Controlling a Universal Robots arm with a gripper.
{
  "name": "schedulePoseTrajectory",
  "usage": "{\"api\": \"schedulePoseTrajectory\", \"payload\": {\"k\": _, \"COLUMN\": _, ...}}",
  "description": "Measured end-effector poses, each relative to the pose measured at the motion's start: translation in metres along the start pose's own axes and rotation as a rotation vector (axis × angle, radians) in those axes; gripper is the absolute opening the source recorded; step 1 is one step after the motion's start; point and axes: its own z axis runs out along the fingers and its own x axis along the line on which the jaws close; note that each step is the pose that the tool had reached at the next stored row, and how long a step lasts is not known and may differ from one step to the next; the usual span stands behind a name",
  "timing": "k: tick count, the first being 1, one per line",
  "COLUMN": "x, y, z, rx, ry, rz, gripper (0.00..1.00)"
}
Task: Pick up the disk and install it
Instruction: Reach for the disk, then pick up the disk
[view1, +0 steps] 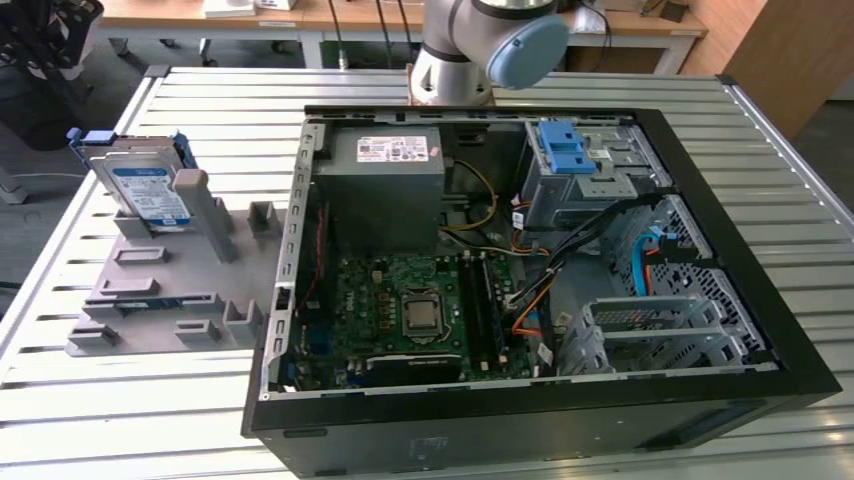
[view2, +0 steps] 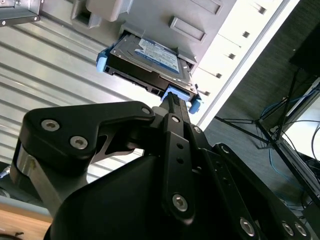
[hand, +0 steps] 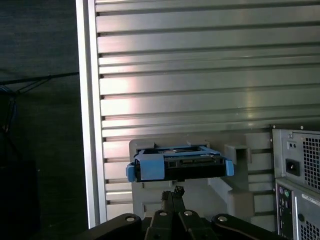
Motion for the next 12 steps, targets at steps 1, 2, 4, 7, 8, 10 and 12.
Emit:
{"api": "schedulePoseTrajectory", "payload": {"k": 1, "x": 0.001, "y": -0.0001, "z": 0.0, "rx": 0.0, "ry": 0.0, "rz": 0.0, "gripper": 0.11}}
{"api": "schedulePoseTrajectory", "payload": {"k": 2, "x": 0.002, "y": -0.0001, "z": 0.0001, "rx": 0.0, "ry": 0.0, "rz": 0.0, "gripper": 0.11}}
{"api": "schedulePoseTrajectory", "payload": {"k": 4, "x": 0.0033, "y": -0.0003, "z": 0.0002, "rx": 0.0, "ry": 0.0001, "rz": 0.0, "gripper": 0.11}}
{"api": "schedulePoseTrajectory", "payload": {"k": 7, "x": 0.0035, "y": -0.0002, "z": 0.0002, "rx": 0.0, "ry": 0.0001, "rz": 0.0, "gripper": 0.11}}
{"api": "schedulePoseTrajectory", "payload": {"k": 8, "x": 0.0037, "y": -0.0003, "z": 0.0002, "rx": 0.0, "ry": 0.0002, "rz": 0.0, "gripper": 0.11}}
{"api": "schedulePoseTrajectory", "payload": {"k": 10, "x": 0.0038, "y": -0.0003, "z": 0.0002, "rx": 0.0, "ry": 0.0001, "rz": 0.0, "gripper": 0.11}}
{"api": "schedulePoseTrajectory", "payload": {"k": 12, "x": 0.0038, "y": -0.0003, "z": 0.0001, "rx": 0.0001, "ry": 0.0002, "rz": 0.0, "gripper": 0.11}}
